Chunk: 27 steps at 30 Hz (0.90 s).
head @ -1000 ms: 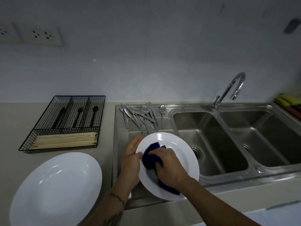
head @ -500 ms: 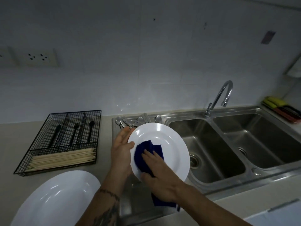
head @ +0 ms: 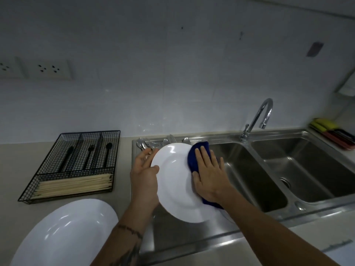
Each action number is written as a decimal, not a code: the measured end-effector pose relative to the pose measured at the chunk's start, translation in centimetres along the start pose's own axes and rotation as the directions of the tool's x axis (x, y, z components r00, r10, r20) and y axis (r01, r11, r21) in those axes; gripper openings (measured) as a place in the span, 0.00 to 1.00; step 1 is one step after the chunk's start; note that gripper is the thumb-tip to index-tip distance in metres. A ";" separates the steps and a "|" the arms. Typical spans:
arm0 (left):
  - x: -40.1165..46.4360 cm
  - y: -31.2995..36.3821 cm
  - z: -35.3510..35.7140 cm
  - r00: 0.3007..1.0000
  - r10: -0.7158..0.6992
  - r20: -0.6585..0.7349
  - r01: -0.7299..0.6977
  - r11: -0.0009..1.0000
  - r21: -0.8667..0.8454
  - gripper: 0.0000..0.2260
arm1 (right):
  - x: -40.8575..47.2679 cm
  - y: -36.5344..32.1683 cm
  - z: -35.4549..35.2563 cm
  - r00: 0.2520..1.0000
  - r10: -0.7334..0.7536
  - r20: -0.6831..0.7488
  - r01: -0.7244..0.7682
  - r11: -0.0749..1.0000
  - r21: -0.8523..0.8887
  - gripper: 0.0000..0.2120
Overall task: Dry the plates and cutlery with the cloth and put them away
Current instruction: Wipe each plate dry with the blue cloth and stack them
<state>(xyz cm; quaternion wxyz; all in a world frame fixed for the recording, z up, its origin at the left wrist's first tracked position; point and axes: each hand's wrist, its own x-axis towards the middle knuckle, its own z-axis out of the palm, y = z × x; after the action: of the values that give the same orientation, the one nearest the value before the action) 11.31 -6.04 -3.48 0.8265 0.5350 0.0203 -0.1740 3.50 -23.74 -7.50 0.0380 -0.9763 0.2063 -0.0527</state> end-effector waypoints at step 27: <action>1.8 1.0 -3.4 0.983 0.021 0.181 -0.021 1.000 -0.003 0.23 | 1.8 -2.7 -4.3 0.995 0.054 -0.088 -0.031 0.971 0.239 0.36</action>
<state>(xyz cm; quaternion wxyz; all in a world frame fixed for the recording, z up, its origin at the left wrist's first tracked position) 13.81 -3.15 -4.48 0.8271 0.5166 -0.0605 -0.2131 5.73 -22.24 -2.82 0.1456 -0.9566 0.2211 -0.1221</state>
